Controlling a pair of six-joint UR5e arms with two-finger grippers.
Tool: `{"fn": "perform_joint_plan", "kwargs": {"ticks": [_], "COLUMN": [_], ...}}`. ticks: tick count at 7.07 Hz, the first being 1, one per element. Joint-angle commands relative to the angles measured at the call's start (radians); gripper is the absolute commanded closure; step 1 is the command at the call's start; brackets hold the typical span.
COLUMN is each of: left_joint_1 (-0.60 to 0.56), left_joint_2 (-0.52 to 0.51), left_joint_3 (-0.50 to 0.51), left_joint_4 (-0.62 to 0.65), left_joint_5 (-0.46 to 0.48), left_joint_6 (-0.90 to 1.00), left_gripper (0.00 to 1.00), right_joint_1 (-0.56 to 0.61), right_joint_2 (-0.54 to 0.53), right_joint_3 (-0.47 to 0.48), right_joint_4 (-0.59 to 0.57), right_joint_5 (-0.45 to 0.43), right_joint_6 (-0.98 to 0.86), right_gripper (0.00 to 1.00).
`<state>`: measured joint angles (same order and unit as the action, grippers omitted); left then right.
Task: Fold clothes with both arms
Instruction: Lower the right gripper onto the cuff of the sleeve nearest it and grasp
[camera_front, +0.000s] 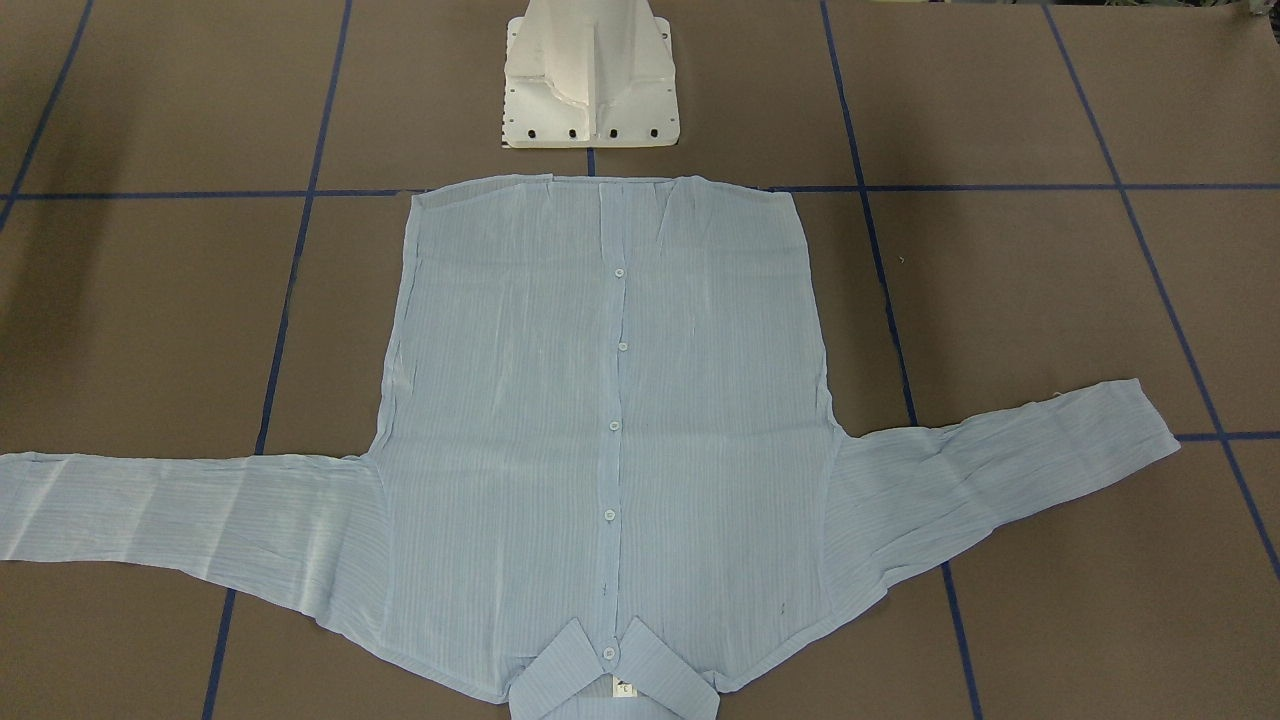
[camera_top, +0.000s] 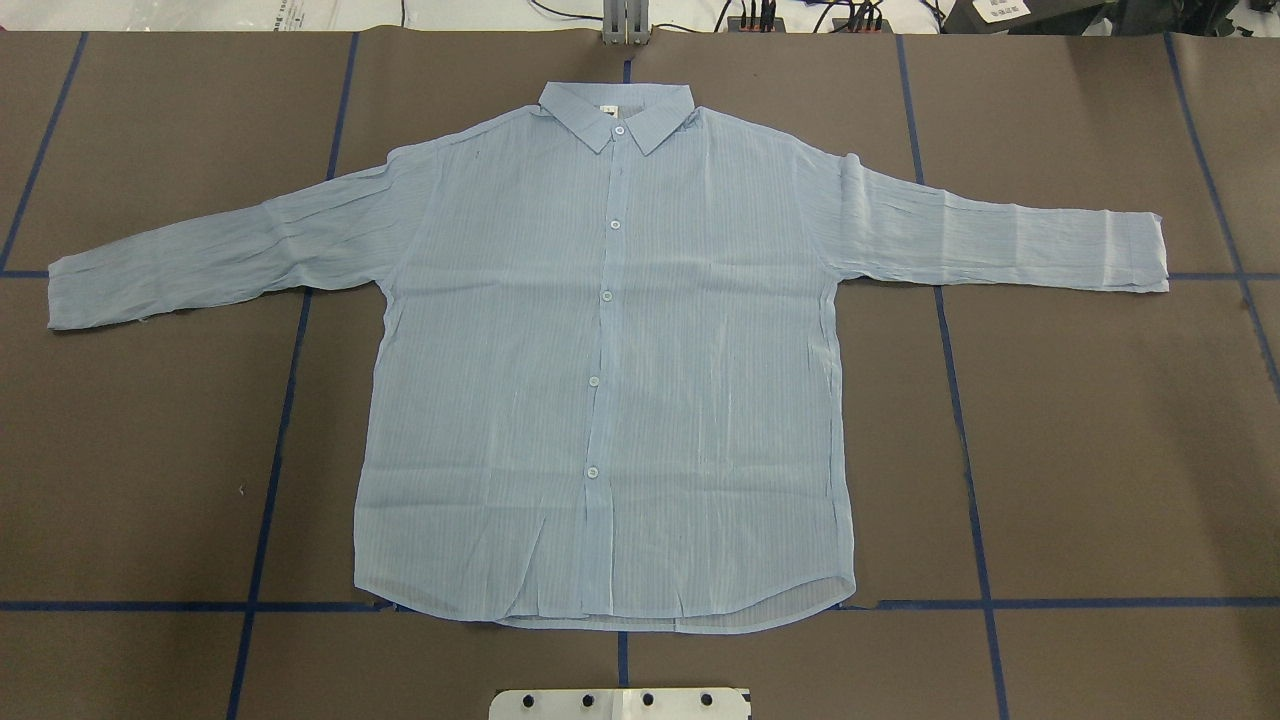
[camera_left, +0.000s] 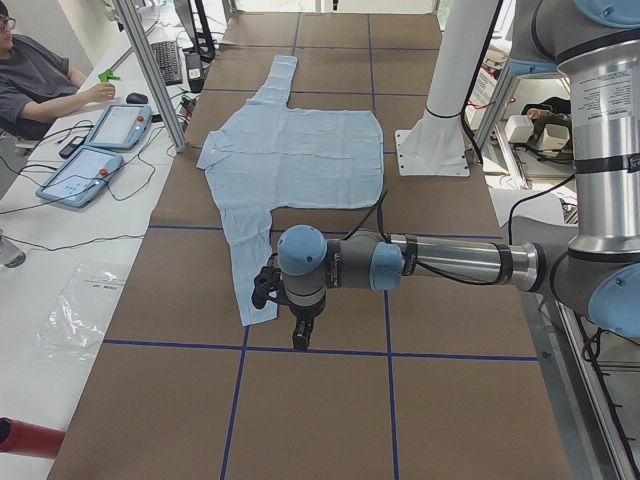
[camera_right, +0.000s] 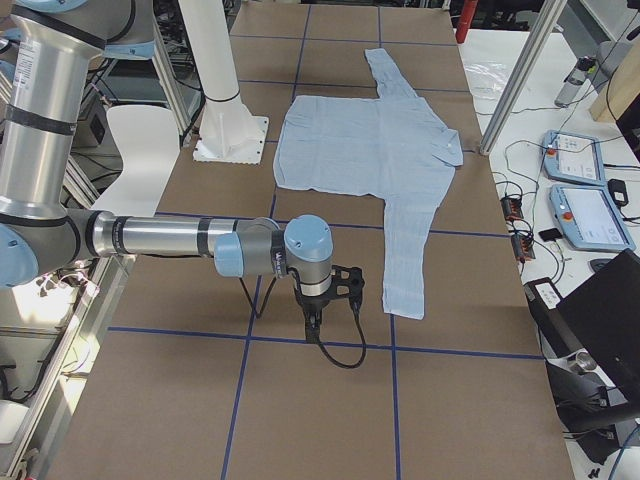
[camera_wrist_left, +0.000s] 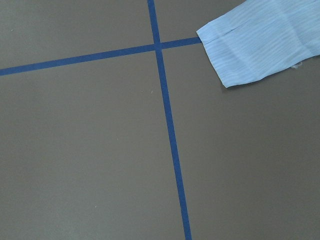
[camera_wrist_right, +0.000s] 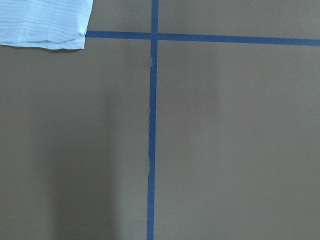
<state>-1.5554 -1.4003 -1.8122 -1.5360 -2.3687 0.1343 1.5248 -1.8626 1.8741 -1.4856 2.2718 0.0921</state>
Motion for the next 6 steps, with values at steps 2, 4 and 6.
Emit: {"fn": "perform_joint_plan", "kwargs": {"ticks": [2,4,6], "left_joint_1": [0.014,0.021,0.023], "left_joint_2": [-0.034,-0.129,-0.172], "left_joint_3": [0.004,0.014,0.054], "left_joint_4": [-0.058,-0.055,-0.149], "left_joint_5": [0.006,0.09,0.092], "left_joint_6": [0.001,-0.013,-0.01], "left_gripper": [0.0,0.0,0.0], "right_joint_1": [0.0,-0.035,-0.112], "right_joint_2": [0.016,0.059,0.159], "right_joint_3": [0.005,0.008,-0.059], "right_joint_4": [0.004,0.053,0.082], "right_joint_5": [0.024,0.022,0.02], "right_joint_6": [0.0,0.02,0.085], "right_gripper": [0.0,0.0,0.0]}}
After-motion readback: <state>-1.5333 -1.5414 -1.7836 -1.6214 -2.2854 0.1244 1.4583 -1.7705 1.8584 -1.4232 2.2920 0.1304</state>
